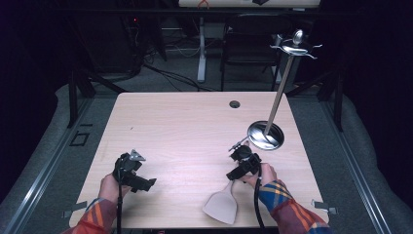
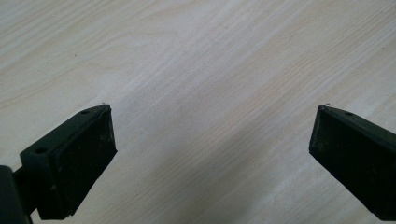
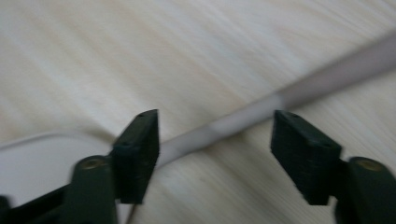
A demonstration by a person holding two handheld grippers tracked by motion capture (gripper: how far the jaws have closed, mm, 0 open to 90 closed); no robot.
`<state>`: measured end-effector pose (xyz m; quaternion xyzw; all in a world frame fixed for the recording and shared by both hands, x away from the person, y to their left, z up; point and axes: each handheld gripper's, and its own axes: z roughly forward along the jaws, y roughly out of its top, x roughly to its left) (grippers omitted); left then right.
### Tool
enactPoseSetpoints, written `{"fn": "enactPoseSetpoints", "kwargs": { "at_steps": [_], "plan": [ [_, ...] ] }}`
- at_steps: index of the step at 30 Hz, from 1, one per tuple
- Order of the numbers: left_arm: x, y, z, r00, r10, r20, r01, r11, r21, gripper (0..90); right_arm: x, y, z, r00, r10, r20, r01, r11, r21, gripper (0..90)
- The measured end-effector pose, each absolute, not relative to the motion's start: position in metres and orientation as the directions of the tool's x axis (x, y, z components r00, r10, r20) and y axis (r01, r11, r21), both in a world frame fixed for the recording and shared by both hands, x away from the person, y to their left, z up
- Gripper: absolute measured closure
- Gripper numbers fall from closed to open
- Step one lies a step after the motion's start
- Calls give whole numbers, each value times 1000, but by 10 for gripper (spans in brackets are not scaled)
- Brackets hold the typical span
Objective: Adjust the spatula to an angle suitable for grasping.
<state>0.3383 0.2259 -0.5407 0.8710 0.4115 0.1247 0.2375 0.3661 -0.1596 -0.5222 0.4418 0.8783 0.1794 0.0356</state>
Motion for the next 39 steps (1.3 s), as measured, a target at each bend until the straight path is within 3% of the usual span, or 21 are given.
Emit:
{"fn": "enactPoseSetpoints", "kwargs": {
  "at_steps": [5,17,32,39],
  "plan": [
    [339,225,-541,632,775,21,655,-549,519,2,377,-177,-529,-508,850,135,840,454,297,225],
    [341,223,-540,642,767,24,647,-558,519,2,386,-167,-539,-470,866,172,867,416,276,201],
    [339,226,-540,629,777,24,657,-548,517,3,391,-135,-547,-558,827,74,808,521,274,432],
    [337,229,-540,622,783,24,663,-543,515,3,398,-129,-546,-626,777,68,759,587,282,482]
  ]
}}
